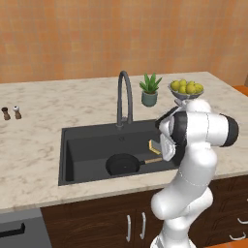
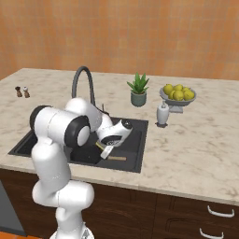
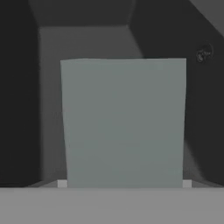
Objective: Pick the pan and sponge and place them into the sink. Then turn on the water.
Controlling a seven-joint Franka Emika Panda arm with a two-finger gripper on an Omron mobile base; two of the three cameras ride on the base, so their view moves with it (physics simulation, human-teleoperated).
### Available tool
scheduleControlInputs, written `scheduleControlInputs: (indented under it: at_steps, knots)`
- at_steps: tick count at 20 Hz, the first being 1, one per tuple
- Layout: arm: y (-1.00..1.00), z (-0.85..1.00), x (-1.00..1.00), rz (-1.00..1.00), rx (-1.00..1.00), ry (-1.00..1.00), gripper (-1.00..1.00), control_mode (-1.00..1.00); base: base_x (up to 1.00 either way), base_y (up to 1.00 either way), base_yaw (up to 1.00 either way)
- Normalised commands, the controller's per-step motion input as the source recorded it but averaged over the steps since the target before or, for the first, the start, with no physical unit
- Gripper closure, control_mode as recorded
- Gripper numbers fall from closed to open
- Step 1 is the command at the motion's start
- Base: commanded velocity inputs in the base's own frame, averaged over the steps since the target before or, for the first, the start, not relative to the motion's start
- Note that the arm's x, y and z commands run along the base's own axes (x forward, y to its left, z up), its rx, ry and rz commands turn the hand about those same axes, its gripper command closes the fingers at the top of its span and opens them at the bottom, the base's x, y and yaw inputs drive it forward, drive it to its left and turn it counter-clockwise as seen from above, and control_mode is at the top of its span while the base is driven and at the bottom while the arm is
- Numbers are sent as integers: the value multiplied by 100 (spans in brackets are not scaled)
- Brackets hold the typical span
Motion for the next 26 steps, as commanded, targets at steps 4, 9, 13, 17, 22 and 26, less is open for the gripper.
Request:
scheduleControlInputs:
  at_steps: [4,9,13,17,22,26]
  knots:
    - [29,-38,42,3,0,4,100,-100,0,0,0]
    - [6,-33,46,8,0,11,100,-100,0,0,0]
    - [33,-34,52,5,3,4,100,-100,0,0,0]
    - [53,-20,44,1,3,1,100,-100,0,0,0]
    - [59,-41,37,0,0,8,100,-100,0,0,0]
    - [34,-63,40,0,0,2,100,-100,0,0,0]
